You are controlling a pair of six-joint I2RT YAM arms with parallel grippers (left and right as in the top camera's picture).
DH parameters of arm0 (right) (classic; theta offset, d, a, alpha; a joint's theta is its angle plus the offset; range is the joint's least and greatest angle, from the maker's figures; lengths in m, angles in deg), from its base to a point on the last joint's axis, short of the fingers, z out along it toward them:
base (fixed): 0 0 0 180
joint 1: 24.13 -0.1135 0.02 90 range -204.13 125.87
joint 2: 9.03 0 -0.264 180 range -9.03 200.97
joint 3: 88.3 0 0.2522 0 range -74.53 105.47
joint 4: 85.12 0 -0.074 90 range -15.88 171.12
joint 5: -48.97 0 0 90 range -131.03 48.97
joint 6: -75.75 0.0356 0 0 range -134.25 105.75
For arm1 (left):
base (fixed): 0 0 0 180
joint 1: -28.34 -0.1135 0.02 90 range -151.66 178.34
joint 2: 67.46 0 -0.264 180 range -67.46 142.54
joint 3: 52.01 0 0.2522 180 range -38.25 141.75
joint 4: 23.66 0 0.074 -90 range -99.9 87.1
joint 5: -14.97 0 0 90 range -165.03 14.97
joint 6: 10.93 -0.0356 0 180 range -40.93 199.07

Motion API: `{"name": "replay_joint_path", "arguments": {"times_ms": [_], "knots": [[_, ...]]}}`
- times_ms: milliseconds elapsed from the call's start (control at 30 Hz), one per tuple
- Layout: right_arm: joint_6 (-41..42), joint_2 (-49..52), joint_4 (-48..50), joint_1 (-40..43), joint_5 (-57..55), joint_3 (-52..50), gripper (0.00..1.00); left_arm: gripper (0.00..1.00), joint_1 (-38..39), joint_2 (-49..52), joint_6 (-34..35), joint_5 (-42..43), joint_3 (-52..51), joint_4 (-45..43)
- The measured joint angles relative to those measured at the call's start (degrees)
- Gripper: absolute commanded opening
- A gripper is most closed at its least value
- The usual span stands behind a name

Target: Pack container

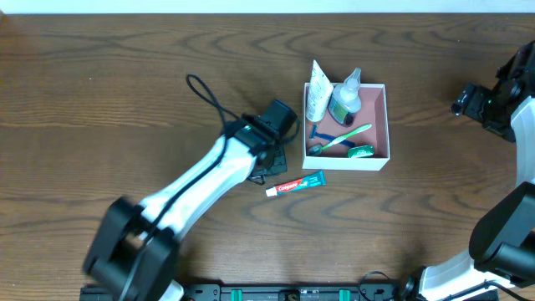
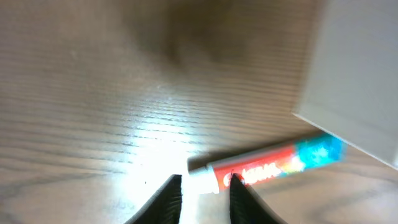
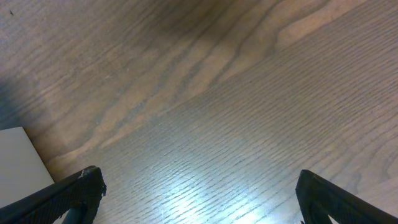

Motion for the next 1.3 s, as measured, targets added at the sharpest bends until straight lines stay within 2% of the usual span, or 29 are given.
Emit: {"name": "replay_joint_path", "arguments": {"times_ms": [67, 133, 200, 267, 633, 767, 967, 1300], "knots": [[0.0, 0.0, 0.0, 0.0, 0.0, 0.0, 0.99, 0.5, 0.52, -3.02, -5.05, -0.22, 0.0, 0.11], [0.0, 0.0, 0.0, 0.0, 0.0, 0.0, 0.99, 0.74, 1.73, -4.66, -10.49, -0.48, 0.02, -0.04], [0.0, 0.0, -0.02, 0.0, 0.0, 0.0, 0.99, 0.91, 3.34, -4.92, -14.93, -1.14, 0.0, -1.09], [0.0, 0.0, 0.0, 0.0, 0.0, 0.0, 0.99, 1.0, 4.98, -4.55, -20.2, -2.01, 0.0, -2.62], [0.0, 0.0, 0.0, 0.0, 0.0, 0.0, 0.99, 0.99, 6.29, -3.45, -57.05, -3.82, 0.0, -1.44], [0.0, 0.0, 0.0, 0.0, 0.0, 0.0, 0.99, 1.0, 6.29, -3.48, -66.6, -3.74, 0.0, -1.25], [0.0, 0.0, 0.0, 0.0, 0.0, 0.0, 0.99, 1.0, 6.47, -3.15, -71.84, 1.81, 0.0, -1.18], [0.0, 0.0, 0.0, 0.0, 0.0, 0.0, 0.99, 0.99, 9.57, 3.85, -73.55, 4.68, 0.0, -1.22]]}}
